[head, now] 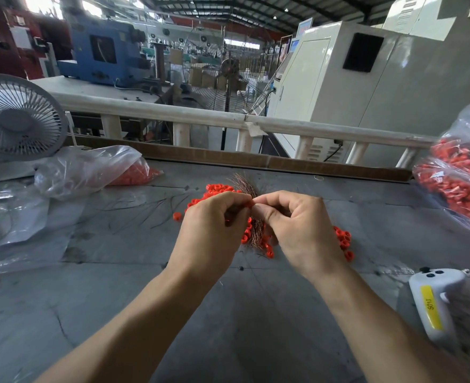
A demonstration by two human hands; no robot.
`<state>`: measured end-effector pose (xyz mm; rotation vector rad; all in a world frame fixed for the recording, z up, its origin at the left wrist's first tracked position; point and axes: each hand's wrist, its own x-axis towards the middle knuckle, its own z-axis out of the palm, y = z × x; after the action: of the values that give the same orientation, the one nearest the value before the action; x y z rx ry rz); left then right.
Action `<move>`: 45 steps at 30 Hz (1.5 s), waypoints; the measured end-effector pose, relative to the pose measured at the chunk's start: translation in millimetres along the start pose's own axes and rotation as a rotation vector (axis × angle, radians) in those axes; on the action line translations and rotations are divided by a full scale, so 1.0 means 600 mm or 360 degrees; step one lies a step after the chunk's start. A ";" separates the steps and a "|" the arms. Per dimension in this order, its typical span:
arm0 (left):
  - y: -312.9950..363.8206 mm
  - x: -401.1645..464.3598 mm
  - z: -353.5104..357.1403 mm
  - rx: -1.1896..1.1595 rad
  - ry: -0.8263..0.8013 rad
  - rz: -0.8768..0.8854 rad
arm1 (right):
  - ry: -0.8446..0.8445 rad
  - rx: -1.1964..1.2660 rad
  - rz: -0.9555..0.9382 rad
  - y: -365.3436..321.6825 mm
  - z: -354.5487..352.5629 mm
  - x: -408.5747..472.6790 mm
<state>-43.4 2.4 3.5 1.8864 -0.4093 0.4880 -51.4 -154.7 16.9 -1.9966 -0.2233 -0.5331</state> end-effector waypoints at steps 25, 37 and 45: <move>0.002 0.010 0.004 -0.1283 -0.0245 -0.0848 | 0.0279 -0.0807 -0.0605 -0.015 0.022 -0.013; 0.006 0.009 0.007 -0.1359 -0.0186 -0.0922 | 0.0415 -0.0899 -0.0728 -0.010 0.027 -0.014; 0.003 0.011 0.004 -0.1455 -0.0242 -0.0915 | 0.0515 -0.0875 -0.0773 -0.007 0.031 -0.013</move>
<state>-38.1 -0.7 7.4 1.0621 -0.1236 -0.2219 -55.0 -135.7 9.6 -2.3424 -0.3956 -1.3323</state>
